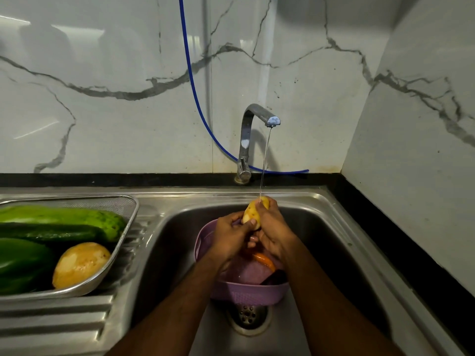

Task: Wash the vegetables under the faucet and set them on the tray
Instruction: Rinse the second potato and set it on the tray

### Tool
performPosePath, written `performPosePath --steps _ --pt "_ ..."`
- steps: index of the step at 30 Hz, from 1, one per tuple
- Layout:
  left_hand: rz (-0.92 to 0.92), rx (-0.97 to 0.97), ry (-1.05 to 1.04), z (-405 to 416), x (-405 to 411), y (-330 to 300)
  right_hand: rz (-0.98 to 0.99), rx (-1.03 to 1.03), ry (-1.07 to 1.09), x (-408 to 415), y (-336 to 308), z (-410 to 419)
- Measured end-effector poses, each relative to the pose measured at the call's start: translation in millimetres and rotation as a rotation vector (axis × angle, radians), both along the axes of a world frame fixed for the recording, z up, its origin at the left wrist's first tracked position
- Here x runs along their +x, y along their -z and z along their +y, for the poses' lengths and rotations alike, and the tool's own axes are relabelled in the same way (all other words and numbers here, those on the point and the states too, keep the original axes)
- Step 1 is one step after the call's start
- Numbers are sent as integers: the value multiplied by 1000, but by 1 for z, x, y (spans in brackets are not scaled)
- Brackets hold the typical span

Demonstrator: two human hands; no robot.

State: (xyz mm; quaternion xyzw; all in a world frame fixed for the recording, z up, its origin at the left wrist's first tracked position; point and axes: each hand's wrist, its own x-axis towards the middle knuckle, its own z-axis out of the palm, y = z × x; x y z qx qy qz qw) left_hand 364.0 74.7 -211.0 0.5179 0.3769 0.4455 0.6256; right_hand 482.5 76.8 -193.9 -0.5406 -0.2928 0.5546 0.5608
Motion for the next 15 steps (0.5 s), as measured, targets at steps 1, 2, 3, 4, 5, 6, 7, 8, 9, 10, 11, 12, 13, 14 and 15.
performPosePath --steps 1,2,3,4,5,6,7,8,9,10,11,12,13,14,15 --pt "7 21 -14 1 1 1 -12 6 -16 1 -1 1" --pt "9 37 -25 1 2 2 -24 6 -26 2 -2 0" --pt "7 46 -38 3 1 2 -35 11 -34 2 -4 -1" --pt "4 50 -51 4 1 2 -40 19 -45 3 -7 -4" --pt "7 55 -64 5 0 2 -45 28 -60 4 -8 -6" --pt "16 64 -74 6 -1 2 -45 40 -76 5 -8 -7" --pt "26 73 -79 6 -1 2 -48 49 -87 6 -8 -9" --pt "30 78 -81 5 -1 1 -48 52 -82 6 -8 -11" --pt "32 77 -81 5 -1 1 -52 56 -64 4 -8 -13" --pt "35 77 -81 5 -1 1 -71 64 -28 3 -7 -14" --pt "38 77 -88 6 -1 2 -102 74 14 2 -7 -14" --pt "36 78 -96 7 -1 2 -132 79 55 0 -6 -13" --pt "29 76 -106 8 -1 1 -149 79 90 -1 -6 -10" --pt "15 71 -116 9 -2 0 -149 82 113 -2 -6 -9" --pt "-1 57 -125 9 -2 -1 -134 76 127 -4 -7 -7"
